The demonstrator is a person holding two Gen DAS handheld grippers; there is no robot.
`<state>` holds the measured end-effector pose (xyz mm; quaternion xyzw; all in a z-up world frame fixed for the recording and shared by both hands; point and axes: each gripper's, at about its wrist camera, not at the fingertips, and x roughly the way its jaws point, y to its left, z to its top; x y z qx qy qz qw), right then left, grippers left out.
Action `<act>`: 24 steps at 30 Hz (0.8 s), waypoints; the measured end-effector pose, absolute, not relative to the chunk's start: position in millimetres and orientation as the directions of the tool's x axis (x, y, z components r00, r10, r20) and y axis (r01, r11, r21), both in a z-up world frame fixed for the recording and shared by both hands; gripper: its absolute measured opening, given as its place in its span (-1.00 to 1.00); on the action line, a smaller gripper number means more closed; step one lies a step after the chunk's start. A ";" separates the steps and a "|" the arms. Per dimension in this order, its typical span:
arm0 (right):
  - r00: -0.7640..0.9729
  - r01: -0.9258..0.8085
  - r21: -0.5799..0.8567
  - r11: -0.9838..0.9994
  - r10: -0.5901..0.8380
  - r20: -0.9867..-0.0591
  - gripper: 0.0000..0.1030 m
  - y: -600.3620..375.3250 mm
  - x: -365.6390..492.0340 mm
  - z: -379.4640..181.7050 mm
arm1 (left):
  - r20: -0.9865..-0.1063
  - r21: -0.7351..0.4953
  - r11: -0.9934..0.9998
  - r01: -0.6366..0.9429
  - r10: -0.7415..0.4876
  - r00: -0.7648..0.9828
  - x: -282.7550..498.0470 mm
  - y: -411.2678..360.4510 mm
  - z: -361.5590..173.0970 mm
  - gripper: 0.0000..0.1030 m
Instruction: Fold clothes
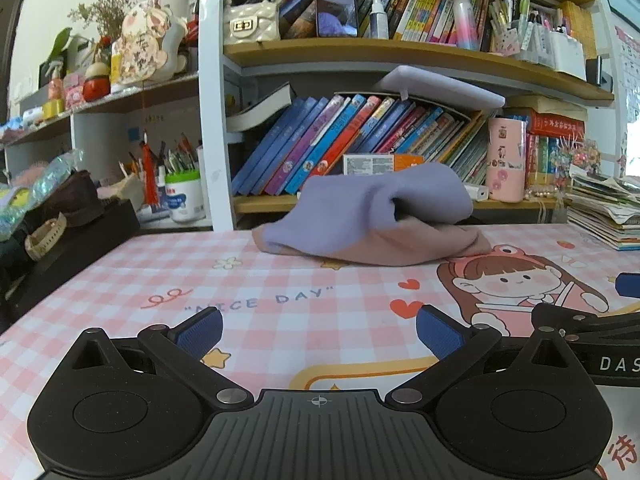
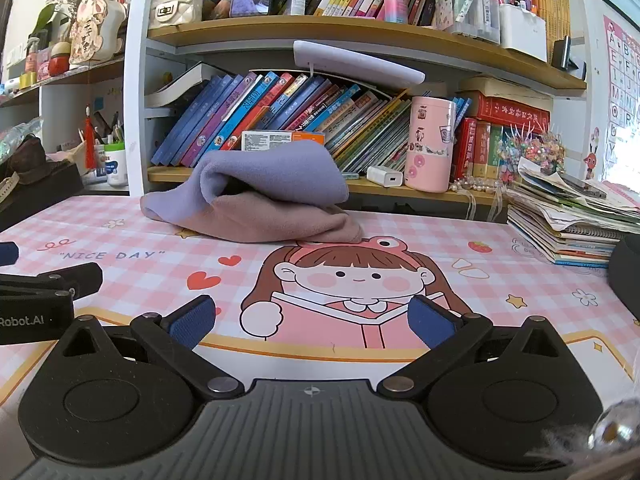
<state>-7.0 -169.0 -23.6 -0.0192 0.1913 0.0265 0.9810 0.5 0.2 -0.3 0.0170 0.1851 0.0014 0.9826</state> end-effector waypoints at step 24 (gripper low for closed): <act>0.925 -0.060 -0.034 0.998 0.042 -0.378 1.00 -168.9 -6.7 -24.1 | -0.361 0.064 0.998 -0.001 0.024 0.932 1.5 -2.3 -1.3 1.00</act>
